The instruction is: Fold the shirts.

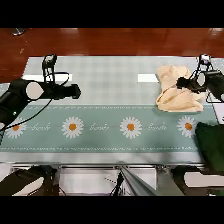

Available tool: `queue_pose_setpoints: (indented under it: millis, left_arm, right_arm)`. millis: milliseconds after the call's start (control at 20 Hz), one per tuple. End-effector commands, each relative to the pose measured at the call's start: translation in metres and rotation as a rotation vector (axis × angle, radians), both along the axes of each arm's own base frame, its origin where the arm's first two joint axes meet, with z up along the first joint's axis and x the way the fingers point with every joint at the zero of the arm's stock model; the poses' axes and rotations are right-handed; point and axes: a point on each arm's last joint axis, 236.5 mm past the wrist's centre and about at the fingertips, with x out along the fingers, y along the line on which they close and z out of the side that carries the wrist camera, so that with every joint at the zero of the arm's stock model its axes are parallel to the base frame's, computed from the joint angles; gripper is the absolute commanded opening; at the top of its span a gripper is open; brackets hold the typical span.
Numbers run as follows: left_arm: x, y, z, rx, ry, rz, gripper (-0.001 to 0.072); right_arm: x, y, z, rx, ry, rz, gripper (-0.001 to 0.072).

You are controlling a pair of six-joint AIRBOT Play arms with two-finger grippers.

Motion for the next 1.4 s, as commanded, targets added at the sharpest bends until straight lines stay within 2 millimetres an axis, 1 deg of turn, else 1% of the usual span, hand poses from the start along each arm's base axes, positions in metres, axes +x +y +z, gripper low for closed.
queue_pose_setpoints:
  millis: [0, 50, 100, 150, 200, 250, 300, 350, 400, 450, 500, 550, 600, 700, 800, 900, 1000, 1050, 1100, 1150, 1250, 1300, 1350]
  left_arm:
    - [0.001, 0.0, 0.001, -0.001, -0.005, 0.002, 0.0702]
    - [0.001, 0.0, 0.001, -0.001, -0.005, 0.002, 0.0702]
    - [0.002, 0.0, 0.001, 0.001, -0.008, 0.0, 0.0701]
    - [0.003, 0.002, 0.003, 0.026, -0.021, -0.035, 0.0701]
    - [0.003, 0.005, 0.01, 0.048, -0.026, -0.063, 0.0701]
    - [0.005, 0.012, 0.021, 0.056, -0.024, -0.064, 0.0701]
    - [0.008, 0.019, 0.035, 0.056, -0.029, -0.05, 0.0701]
    - [0.011, 0.027, 0.051, 0.049, -0.042, -0.029, 0.0701]
    - [0.01, 0.029, 0.065, 0.022, -0.053, -0.011, 0.0701]
    - [0.006, 0.025, 0.076, -0.017, -0.065, -0.007, 0.0701]
    - [-0.002, 0.018, 0.082, -0.047, -0.058, -0.014, 0.0701]
    - [-0.013, 0.01, 0.083, -0.071, -0.041, -0.033, 0.0701]
    - [-0.023, 0.002, 0.081, -0.077, -0.028, -0.055, 0.0701]
    - [-0.044, -0.01, 0.068, -0.072, -0.005, -0.101, 0.0701]
    - [-0.065, -0.021, 0.049, -0.064, 0.035, -0.143, 0.0701]
    - [-0.078, -0.027, 0.031, -0.057, 0.06, -0.169, 0.0701]
    - [-0.08, -0.025, 0.018, -0.047, 0.068, -0.164, 0.0701]
    - [-0.077, -0.017, 0.014, -0.023, 0.062, -0.153, 0.0701]
    - [-0.073, -0.01, 0.014, -0.012, 0.055, -0.136, 0.0701]
    - [-0.069, -0.005, 0.015, -0.017, 0.049, -0.115, 0.0701]
    - [-0.065, 0.004, 0.015, -0.019, 0.045, -0.085, 0.0701]
    - [-0.064, 0.006, 0.015, -0.019, 0.045, -0.077, 0.0701]
    - [-0.063, 0.007, 0.015, -0.019, 0.043, -0.075, 0.0701]
  right_arm:
    - [0.006, -0.004, -0.025, 0.08, 0.034, -0.018, 0.0617]
    - [0.006, 0.004, -0.031, 0.108, 0.048, 0.0, 0.0606]
    - [0.005, 0.012, -0.036, 0.132, 0.062, 0.028, 0.0459]
    - [0.004, 0.018, -0.036, 0.14, 0.076, 0.064, 0.0166]
    - [0.002, 0.021, -0.03, 0.149, 0.085, 0.084, 0.002]
    - [0.005, 0.023, -0.016, 0.152, 0.075, 0.094, 0.0019]
    - [0.012, 0.022, 0.007, 0.141, 0.04, 0.103, 0.0019]
    - [0.026, 0.02, 0.042, 0.127, -0.035, 0.11, 0.0019]
    - [0.039, 0.019, 0.083, 0.109, -0.125, 0.116, 0.0019]
    - [0.051, 0.019, 0.131, 0.091, -0.229, 0.125, 0.0019]
    - [0.058, 0.022, 0.179, 0.073, -0.328, 0.137, 0.0019]
    - [0.06, 0.025, 0.224, 0.05, -0.417, 0.151, 0.0019]
    - [0.057, 0.03, 0.272, 0.025, -0.507, 0.173, 0.0019]
    - [0.041, 0.048, 0.357, -0.018, -0.672, 0.229, 0.0018]
    - [0.015, 0.075, 0.433, -0.047, -0.823, 0.298, 0.0018]
    - [-0.018, 0.103, 0.494, -0.08, -0.947, 0.377, 0.0018]
    - [-0.053, 0.133, 0.536, -0.083, -1.038, 0.453, 0.0018]
    - [-0.07, 0.146, 0.546, -0.074, -1.054, 0.49, 0.0018]
    - [-0.087, 0.162, 0.548, -0.049, -1.045, 0.533, 0.0018]
    - [-0.1, 0.176, 0.541, -0.032, -1.005, 0.579, 0.0018]
    - [-0.122, 0.208, 0.511, 0.029, -0.868, 0.692, 0.0018]
    - [-0.13, 0.227, 0.496, 0.052, -0.811, 0.762, 0.0018]
    - [-0.137, 0.25, 0.48, 0.091, -0.762, 0.834, 0.0018]
